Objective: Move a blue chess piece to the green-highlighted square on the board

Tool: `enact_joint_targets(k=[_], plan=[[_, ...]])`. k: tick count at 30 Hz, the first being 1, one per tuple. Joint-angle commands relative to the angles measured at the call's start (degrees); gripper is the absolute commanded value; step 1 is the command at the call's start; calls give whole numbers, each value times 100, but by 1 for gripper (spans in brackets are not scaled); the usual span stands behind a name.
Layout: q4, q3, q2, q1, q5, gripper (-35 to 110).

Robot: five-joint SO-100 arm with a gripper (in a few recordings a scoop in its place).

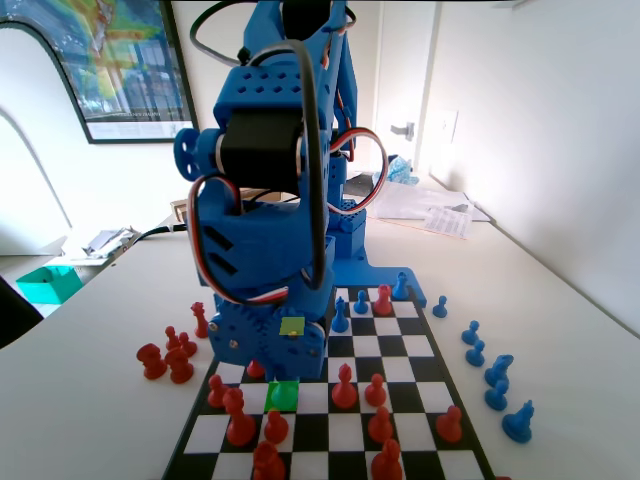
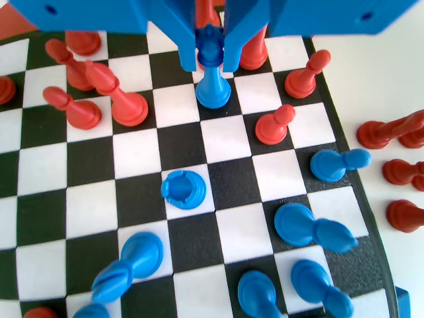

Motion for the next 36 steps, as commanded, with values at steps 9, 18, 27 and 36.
enact_joint_targets(k=[9, 18, 27, 36], plan=[[-167, 105, 264, 141, -35, 17], [-149, 343, 738, 132, -62, 20], [879, 0, 1644, 176, -44, 20], [2039, -492, 2830, 413, -325, 17]])
